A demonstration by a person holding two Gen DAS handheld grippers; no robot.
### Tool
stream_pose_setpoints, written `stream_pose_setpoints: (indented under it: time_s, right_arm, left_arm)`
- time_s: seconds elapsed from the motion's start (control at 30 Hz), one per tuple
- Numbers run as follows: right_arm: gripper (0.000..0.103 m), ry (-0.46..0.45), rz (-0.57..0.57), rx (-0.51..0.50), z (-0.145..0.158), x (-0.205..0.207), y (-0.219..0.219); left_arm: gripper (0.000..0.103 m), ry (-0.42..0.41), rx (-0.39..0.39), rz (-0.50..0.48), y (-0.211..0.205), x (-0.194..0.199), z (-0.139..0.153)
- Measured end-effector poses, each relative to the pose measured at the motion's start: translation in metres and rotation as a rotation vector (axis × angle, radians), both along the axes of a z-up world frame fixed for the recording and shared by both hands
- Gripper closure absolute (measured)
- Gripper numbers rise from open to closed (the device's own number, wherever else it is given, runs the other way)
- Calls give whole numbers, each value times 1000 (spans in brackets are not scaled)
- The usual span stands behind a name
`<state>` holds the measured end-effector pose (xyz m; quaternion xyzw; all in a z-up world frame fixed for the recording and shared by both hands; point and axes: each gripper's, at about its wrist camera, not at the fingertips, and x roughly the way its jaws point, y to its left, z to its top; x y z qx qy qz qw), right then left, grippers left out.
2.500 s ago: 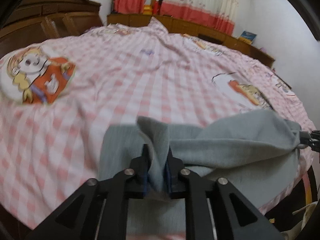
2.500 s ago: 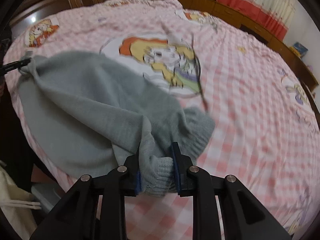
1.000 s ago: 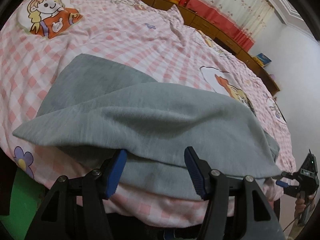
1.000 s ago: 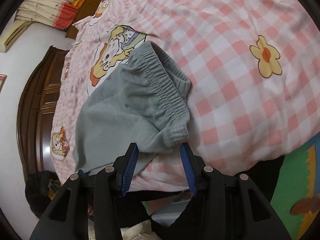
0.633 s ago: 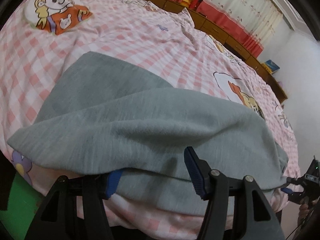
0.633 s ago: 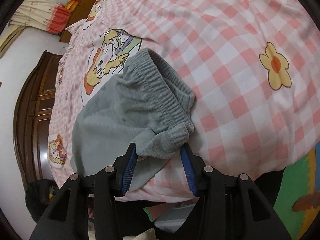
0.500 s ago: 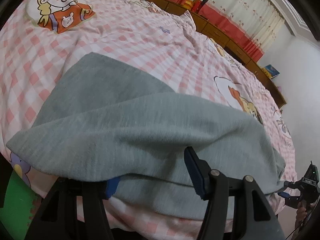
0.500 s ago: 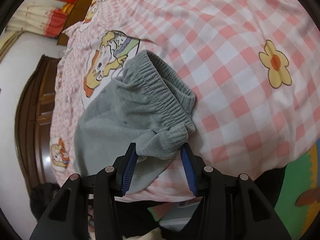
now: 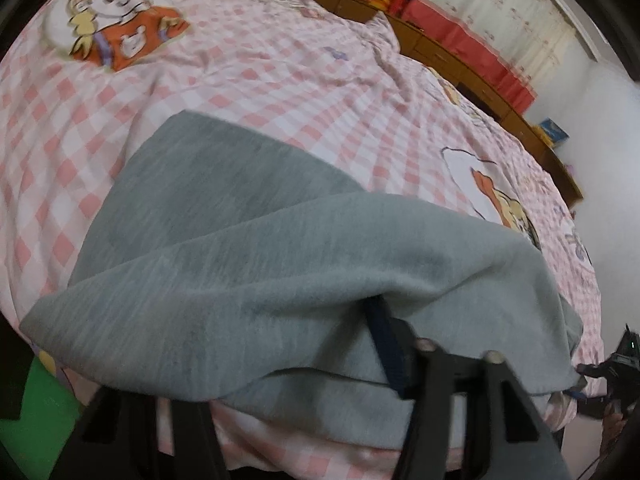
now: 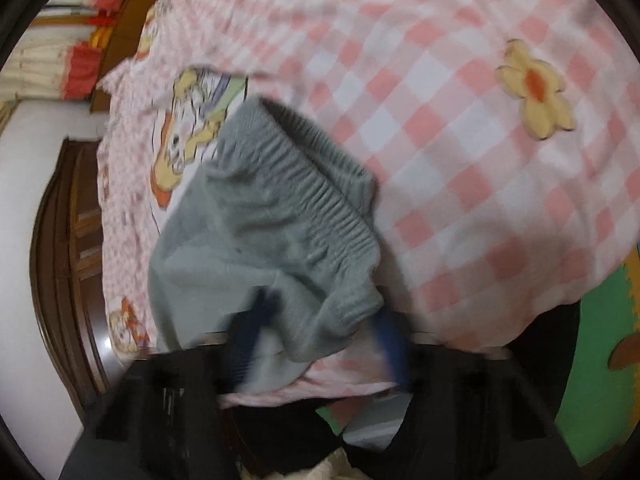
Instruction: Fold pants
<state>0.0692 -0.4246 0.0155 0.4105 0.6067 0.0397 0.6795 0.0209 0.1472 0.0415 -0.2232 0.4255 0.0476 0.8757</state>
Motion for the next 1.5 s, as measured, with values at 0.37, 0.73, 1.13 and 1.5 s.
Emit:
stream_pose_setpoints:
  time_s: [0.37, 0.73, 1.13, 1.5]
  right_arm:
    - [89, -330, 181, -238, 135, 73, 29]
    - [89, -288, 321, -286, 39, 30, 1]
    - [43, -388, 108, -347, 14, -20, -32]
    - [87, -435, -4, -168, 15, -3, -20]
  left_arm:
    - [100, -167, 133, -121, -5, 40, 105]
    - [100, -49, 72, -112, -13, -11, 36]
    - [100, 26, 13, -72, -17, -31, -10]
    - [100, 9, 6, -80, -14, -36, 8]
